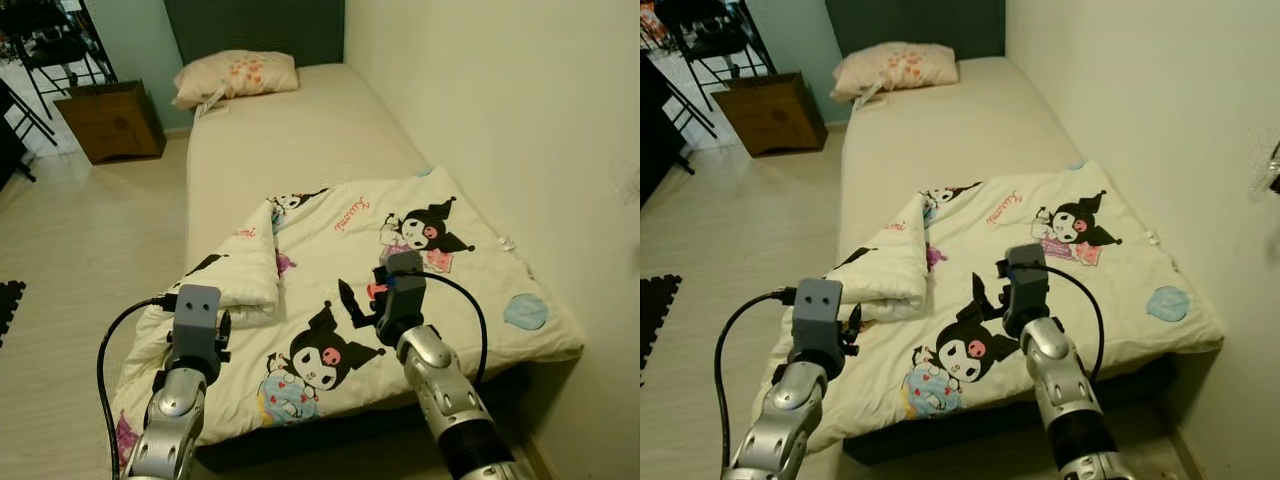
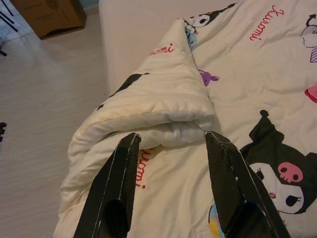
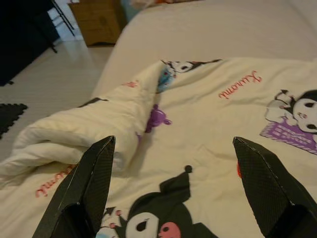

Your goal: Clean up the room

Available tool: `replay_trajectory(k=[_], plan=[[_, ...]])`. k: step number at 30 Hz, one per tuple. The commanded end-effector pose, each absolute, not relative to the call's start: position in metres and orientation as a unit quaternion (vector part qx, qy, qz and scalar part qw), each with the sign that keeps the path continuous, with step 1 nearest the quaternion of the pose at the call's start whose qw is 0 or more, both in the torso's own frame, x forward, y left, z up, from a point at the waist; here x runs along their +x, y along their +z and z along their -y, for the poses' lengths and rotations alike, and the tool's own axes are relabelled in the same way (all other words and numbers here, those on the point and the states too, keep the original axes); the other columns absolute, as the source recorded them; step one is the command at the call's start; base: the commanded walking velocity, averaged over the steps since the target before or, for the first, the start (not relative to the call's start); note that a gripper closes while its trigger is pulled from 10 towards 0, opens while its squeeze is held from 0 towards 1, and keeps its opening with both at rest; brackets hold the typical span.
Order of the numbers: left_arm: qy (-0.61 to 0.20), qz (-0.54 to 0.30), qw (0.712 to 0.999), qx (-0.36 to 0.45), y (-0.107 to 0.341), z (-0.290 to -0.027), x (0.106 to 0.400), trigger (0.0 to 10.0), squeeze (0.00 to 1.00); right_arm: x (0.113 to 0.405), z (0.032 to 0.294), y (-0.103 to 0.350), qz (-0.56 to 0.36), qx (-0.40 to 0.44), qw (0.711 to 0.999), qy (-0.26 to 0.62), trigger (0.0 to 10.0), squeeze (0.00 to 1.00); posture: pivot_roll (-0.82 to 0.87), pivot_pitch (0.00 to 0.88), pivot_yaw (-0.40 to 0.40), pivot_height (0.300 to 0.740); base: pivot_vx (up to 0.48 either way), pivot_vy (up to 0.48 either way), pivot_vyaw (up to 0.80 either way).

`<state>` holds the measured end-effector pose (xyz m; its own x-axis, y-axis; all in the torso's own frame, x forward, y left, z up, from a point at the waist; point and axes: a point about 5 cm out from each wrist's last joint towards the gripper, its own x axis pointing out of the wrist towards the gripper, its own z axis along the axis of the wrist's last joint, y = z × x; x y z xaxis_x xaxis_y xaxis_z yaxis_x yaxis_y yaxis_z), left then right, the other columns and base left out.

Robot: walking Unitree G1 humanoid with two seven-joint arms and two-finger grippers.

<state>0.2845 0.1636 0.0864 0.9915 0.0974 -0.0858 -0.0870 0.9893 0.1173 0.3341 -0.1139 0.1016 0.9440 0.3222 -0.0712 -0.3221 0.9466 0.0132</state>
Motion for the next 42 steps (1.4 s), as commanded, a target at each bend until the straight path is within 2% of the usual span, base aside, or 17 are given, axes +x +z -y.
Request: replay_trajectory(k=[1,15,42], plan=[[0.06,-0.045,0.995,0.062,0.0854,-0.1717,0.2811,10.0,0.0,0.3309,0.108,0.1001,-0.035,-0.005,0.984,0.172,10.0,0.0,-0.06,0.142,0.046,0.738,0.0,0.0,0.0],[0.059,-0.053,0.993,0.082,0.0829,-0.175,0.2808,10.0,0.0,0.3304,0.1052,0.0943,-0.046,-0.005,0.985,0.165,10.0,0.0,-0.05,0.119,0.036,0.738,0.0,0.0,0.0],[0.045,-0.058,0.993,0.095,0.0825,-0.1747,0.2792,10.0,0.0,0.3297,0.1007,0.0932,-0.047,0.001,0.984,0.173,10.0,0.0,-0.04,0.117,0.042,0.738,0.0,0.402,0.0]])
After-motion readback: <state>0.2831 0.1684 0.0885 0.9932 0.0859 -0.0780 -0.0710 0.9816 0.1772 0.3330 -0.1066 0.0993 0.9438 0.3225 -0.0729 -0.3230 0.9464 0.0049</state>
